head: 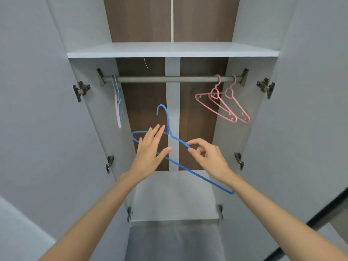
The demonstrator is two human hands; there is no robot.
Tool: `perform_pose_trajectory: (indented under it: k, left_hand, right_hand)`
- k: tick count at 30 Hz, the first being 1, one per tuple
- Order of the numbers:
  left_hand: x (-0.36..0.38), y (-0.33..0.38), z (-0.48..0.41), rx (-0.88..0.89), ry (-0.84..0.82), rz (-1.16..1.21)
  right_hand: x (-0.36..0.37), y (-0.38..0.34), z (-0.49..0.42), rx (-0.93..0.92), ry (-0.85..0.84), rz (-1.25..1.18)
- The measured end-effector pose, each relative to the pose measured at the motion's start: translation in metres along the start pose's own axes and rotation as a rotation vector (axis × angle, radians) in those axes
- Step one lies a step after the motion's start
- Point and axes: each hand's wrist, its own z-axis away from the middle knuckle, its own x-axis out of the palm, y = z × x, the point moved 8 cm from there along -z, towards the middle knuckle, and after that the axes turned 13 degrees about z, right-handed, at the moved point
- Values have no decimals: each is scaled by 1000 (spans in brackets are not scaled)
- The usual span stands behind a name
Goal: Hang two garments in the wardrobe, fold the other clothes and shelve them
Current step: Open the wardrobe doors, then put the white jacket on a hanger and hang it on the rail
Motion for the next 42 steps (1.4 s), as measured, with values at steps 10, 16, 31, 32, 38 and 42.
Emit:
perform_pose_trajectory:
  k: [10,16,31,32,38,42]
  left_hand:
    - [-70,16,141,5,148,-17]
    - [-80,29,224,-86,202,156]
    - [-93,78,427,-275,63,15]
    - [-101,73,438,-298,71,28]
    - [-145,21,501,-432,114,114]
    - [-157,-23,542,-516,114,189]
  right_hand:
    - [4,-93,103,-206,-106,55]
    - [23,-112,164,-239,-146,148]
    - [91,-221,334,-285,-487,-115]
    - [96,-226,339,-264,-495,-142]
    - [140,-255,356,-169,-529,-163]
    - [190,-275,373,-118,-555,-145]
